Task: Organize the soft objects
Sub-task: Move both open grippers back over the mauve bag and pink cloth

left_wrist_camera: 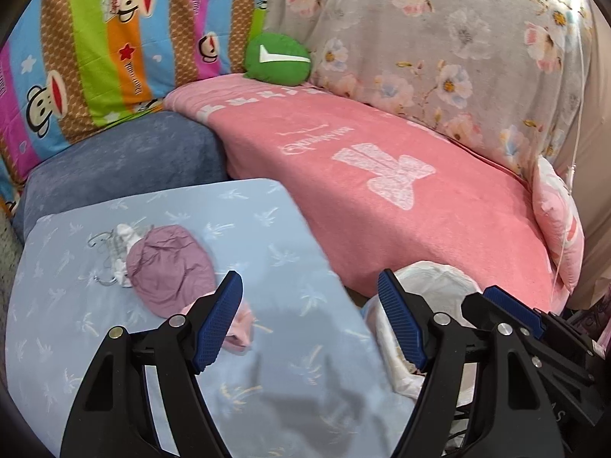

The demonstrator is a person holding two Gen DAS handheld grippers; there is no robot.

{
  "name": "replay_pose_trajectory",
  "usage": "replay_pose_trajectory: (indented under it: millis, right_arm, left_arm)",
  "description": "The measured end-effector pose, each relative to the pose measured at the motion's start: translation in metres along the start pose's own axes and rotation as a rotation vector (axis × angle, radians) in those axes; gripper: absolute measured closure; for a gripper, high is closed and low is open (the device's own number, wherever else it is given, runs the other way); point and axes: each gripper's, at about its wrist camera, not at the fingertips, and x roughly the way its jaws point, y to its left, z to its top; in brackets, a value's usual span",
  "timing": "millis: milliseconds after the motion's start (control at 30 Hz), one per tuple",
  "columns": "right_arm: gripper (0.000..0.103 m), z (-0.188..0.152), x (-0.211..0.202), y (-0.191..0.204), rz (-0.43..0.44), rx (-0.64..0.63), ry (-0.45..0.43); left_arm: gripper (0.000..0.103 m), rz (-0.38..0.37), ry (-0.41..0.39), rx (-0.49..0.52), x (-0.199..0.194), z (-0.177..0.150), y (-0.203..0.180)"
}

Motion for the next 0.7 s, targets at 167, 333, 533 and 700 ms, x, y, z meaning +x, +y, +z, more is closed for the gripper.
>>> replay_pose_trajectory:
  millis: [167, 333, 533, 700]
  right_arm:
    - [0.073, -0.013, 0.022, 0.027, 0.029, -0.028, 0.053]
    - [0.066, -0.027, 0.05, 0.056, 0.052, -0.06, 0.106]
    - [0.06, -0.039, 0.085, 0.082, 0.066, -0.088, 0.162]
    - [0.06, -0.05, 0.119, 0.099, 0.069, -0.099, 0.217]
  left_arm:
    - [0.027, 0.054, 0.031, -0.047, 0.009, -0.011, 0.036]
    - [0.023, 0.11, 0.066, -0.107, 0.015, -0.023, 0.076]
    - [0.021, 0.159, 0.106, -0.201, 0.024, -0.033, 0.124]
    - [0.021, 0.191, 0.137, -0.245, 0.034, -0.042, 0.154]
